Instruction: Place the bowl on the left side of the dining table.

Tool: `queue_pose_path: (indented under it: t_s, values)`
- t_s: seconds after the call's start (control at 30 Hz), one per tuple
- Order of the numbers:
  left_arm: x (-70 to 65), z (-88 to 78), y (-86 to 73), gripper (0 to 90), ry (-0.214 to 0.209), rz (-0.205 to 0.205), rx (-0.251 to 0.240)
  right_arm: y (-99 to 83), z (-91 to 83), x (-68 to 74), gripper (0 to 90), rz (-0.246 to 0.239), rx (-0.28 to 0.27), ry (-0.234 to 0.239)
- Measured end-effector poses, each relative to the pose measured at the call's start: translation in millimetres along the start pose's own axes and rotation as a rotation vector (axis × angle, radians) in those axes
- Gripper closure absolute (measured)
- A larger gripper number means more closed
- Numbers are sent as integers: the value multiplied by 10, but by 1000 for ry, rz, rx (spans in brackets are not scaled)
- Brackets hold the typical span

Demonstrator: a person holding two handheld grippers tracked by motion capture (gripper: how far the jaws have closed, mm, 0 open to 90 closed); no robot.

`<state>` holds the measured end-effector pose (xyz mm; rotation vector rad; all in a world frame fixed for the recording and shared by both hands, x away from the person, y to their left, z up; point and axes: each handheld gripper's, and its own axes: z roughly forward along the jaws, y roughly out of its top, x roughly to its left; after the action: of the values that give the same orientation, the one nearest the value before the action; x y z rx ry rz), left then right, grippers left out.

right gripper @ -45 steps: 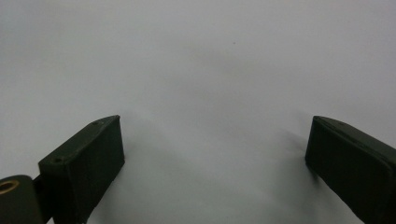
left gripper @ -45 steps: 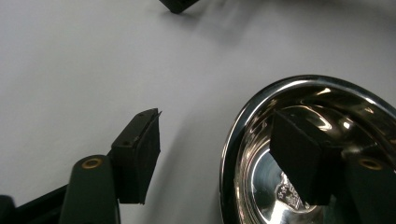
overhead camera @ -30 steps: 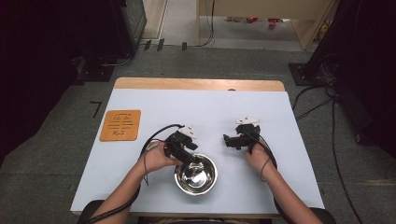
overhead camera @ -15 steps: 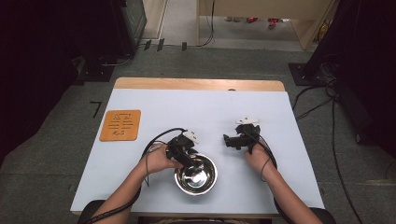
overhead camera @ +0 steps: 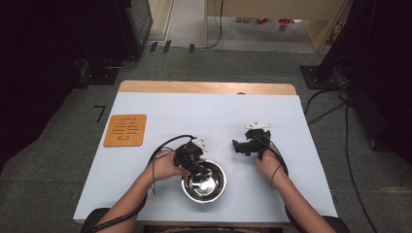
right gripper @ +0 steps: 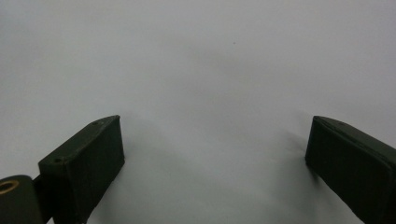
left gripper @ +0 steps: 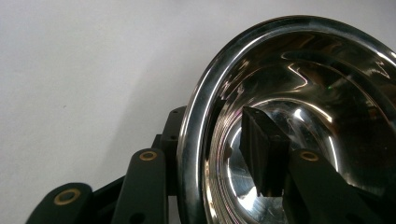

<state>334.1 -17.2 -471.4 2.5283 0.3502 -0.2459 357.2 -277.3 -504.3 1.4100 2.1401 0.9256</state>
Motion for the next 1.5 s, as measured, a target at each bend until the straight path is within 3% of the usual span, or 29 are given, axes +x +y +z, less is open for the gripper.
queue_pose_path:
  t_s: [0.33,0.5,0.8,0.97,1.2,1.5]
  values:
    - [40,-22,-11,745,-7,-47,19,0,-1,0,41,-1,1,0]
    - [82,-31,-22,792,-47,-91,27,0,0,-2,41,-3,-1,0]
    - [109,-89,-41,862,-98,-105,23,0,-1,-2,42,-4,0,-1]
    - [66,-117,-13,866,-109,-103,12,0,0,-1,41,-2,-1,-1]
    - [39,-120,26,864,-107,-113,32,0,0,-1,41,-2,0,-1]
    - [77,-185,43,865,-128,-165,16,0,0,0,41,-2,-1,-1]
